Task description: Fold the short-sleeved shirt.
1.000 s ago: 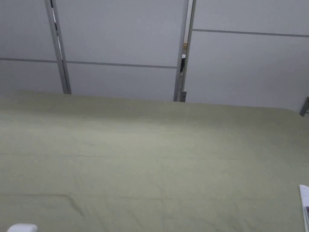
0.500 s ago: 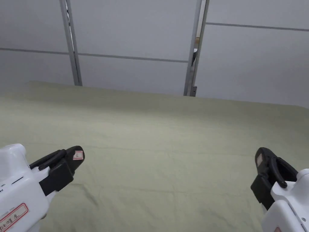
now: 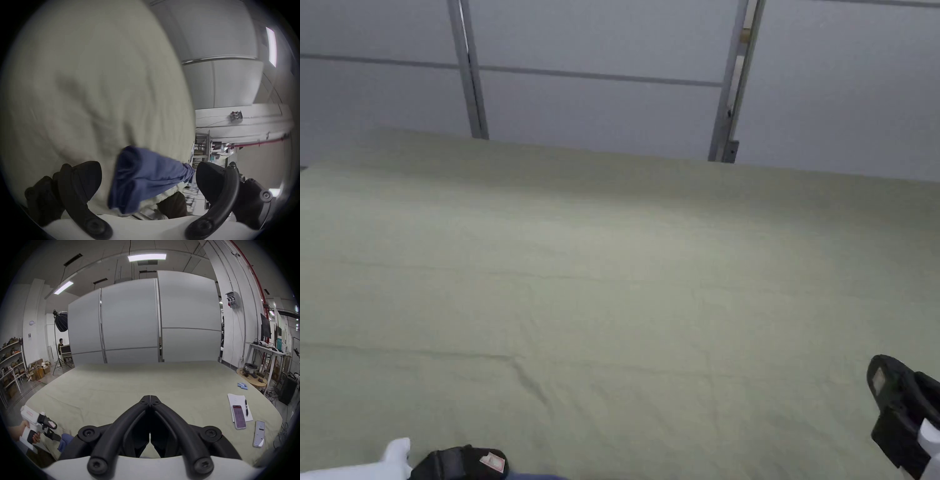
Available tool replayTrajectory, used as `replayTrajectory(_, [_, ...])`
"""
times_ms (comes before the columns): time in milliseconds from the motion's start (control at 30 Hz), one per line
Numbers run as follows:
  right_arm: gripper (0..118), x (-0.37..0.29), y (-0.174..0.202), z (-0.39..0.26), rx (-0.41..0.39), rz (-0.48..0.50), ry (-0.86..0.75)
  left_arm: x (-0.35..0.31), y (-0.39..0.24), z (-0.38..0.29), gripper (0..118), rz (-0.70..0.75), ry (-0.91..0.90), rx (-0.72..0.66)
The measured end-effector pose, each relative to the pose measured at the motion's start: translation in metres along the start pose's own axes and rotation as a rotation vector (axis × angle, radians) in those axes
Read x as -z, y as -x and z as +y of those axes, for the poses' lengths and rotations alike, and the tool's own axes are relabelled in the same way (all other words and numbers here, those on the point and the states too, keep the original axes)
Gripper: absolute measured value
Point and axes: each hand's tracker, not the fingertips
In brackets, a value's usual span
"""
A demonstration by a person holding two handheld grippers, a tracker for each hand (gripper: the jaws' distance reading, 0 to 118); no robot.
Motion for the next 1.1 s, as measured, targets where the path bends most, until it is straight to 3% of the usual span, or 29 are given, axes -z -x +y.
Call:
replayTrajectory(67, [2,0.001,-0.001,-0.005,-0.001,-0.015,0.019,0.012,0.038,0.010,118,-0.119,0.036,-0.097])
replayTrajectory(100, [2,0.003,0.001,-0.006,-0.008,-0.025,0.025,0.016,0.042,0.014,118,-0.284,0.004,-0.134])
replayTrajectory(167, [2,0.001,0.008,-0.007,-0.001,-0.022,0.037,0.033,0.050,0.022,118,-0.284,0.054,-0.193])
replayTrajectory(233, [2,0.005,0.014,-0.008,0.012,-0.015,0.056,0.049,0.026,0.005,116,-0.304,0.081,-0.101])
replayTrajectory(267, [2,0.006,0.017,-0.008,0.011,-0.014,0.061,0.055,0.020,0.004,93,-0.250,0.095,-0.043])
replayTrajectory(333, [2,0.003,0.021,-0.010,-0.001,-0.003,0.066,0.076,0.008,-0.004,16,0.003,0.118,0.034])
replayTrajectory(367, [2,0.003,0.023,-0.009,-0.008,0.002,0.066,0.084,0.005,-0.007,13,0.097,0.127,0.061])
replayTrajectory(400, [2,0.003,0.025,-0.008,-0.018,0.006,0.069,0.080,0.007,-0.009,13,-0.080,0.102,0.041])
replayTrajectory(500, [2,-0.005,0.027,-0.002,-0.045,0.014,0.054,0.059,-0.008,-0.004,13,0.055,0.050,0.091])
replayTrajectory(633, [2,-0.014,0.023,0.009,-0.048,0.008,0.025,0.002,-0.019,0.009,13,0.005,-0.041,0.088])
replayTrajectory(733, [2,-0.021,0.016,0.013,-0.023,-0.001,-0.001,-0.044,-0.023,0.022,13,0.121,-0.138,0.080])
replayTrajectory(833, [2,-0.026,0.012,0.011,0.013,0.002,-0.011,-0.065,-0.025,0.027,13,0.328,-0.165,0.093])
replayTrajectory(900, [2,-0.028,0.011,0.007,0.034,0.010,-0.013,-0.072,-0.037,0.030,13,0.387,-0.169,0.151])
replayTrajectory(967, [2,-0.033,0.011,0.004,0.036,0.014,-0.011,-0.065,-0.067,0.015,13,0.339,-0.152,0.188])
replayTrajectory(1100, [2,-0.041,0.002,-0.002,0.067,0.030,-0.002,-0.023,-0.136,-0.008,13,0.345,-0.115,0.398])
